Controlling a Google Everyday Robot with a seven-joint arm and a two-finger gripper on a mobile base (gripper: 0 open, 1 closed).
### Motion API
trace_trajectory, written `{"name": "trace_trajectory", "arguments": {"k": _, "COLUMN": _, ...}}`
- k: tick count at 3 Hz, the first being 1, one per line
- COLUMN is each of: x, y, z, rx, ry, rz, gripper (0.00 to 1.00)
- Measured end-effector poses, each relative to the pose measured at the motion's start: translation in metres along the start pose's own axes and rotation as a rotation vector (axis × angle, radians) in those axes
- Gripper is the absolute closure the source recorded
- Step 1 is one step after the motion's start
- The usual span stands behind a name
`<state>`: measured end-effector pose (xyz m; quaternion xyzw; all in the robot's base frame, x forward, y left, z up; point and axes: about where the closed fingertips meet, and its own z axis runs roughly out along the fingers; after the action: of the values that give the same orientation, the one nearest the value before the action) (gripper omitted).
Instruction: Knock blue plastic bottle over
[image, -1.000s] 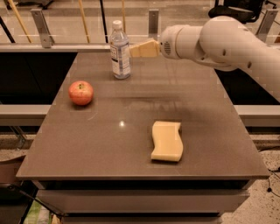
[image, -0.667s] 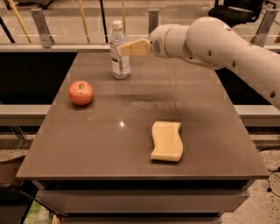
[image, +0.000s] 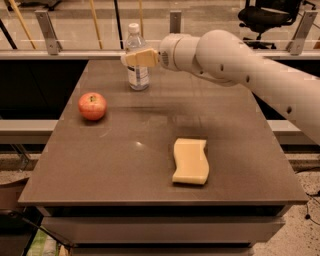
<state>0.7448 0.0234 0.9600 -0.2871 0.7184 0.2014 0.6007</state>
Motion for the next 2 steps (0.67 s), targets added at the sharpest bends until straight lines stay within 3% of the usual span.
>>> {"name": "trace_trajectory", "arguments": {"k": 1, "x": 0.005, "y": 0.003, "z": 0.015, "rx": -0.018, "ry": -0.017, "rz": 0.026, "gripper": 0.0}}
{"name": "trace_trajectory", "arguments": {"k": 2, "x": 0.02, "y": 0.013, "z": 0.05, "rx": -0.039, "ry": -0.037, "rz": 0.071, "gripper": 0.0}}
